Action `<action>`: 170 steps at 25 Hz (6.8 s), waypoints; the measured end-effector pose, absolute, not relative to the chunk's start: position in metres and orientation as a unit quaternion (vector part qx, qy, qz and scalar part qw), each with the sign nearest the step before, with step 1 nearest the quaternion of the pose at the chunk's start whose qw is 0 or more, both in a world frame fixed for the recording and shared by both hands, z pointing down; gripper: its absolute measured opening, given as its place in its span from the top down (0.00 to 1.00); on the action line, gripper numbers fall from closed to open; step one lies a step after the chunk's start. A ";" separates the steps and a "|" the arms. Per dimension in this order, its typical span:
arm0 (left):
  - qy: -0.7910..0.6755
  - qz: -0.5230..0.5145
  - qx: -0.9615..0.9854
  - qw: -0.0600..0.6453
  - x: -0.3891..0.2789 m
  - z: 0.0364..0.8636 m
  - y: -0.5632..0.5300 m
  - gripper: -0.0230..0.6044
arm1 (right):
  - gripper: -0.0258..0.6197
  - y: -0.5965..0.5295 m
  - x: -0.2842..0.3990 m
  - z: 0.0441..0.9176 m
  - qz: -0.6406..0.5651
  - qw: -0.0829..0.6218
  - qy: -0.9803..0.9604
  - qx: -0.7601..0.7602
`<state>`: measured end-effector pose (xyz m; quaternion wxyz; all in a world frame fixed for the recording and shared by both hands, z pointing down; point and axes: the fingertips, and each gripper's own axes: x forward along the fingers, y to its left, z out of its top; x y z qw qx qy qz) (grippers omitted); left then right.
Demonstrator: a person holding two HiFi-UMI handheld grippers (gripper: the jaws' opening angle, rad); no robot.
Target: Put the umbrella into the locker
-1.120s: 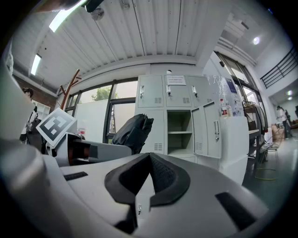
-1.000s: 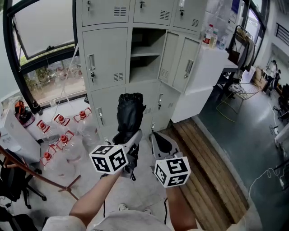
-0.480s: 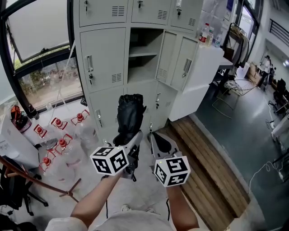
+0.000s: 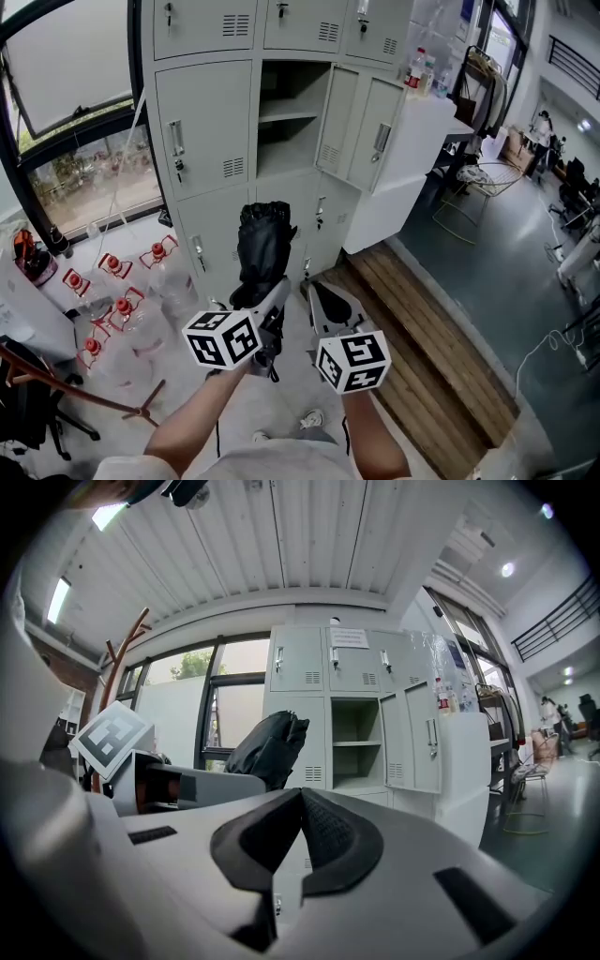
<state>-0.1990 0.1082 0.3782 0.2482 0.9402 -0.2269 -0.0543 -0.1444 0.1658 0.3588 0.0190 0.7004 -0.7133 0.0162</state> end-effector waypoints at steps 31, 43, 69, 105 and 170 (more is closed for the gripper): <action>-0.295 -0.034 0.927 0.230 -0.024 0.377 -0.019 0.54 | 0.96 0.024 0.039 0.349 0.021 -0.023 -0.766 0.642; -0.302 -0.017 0.921 0.245 0.010 0.397 -0.047 0.54 | 0.96 0.000 0.077 0.357 0.030 -0.016 -0.767 0.641; -0.248 0.014 0.931 0.267 0.031 0.431 -0.239 0.54 | 0.96 -0.201 0.070 0.375 0.031 0.033 -0.750 0.660; -0.336 0.060 0.910 0.234 0.079 0.431 -0.333 0.54 | 0.96 -0.302 0.116 0.348 0.002 -0.006 -0.813 0.582; -0.402 0.364 0.837 -0.066 0.129 0.453 -0.515 0.54 | 0.96 -0.359 0.152 0.372 0.029 0.009 -0.857 0.514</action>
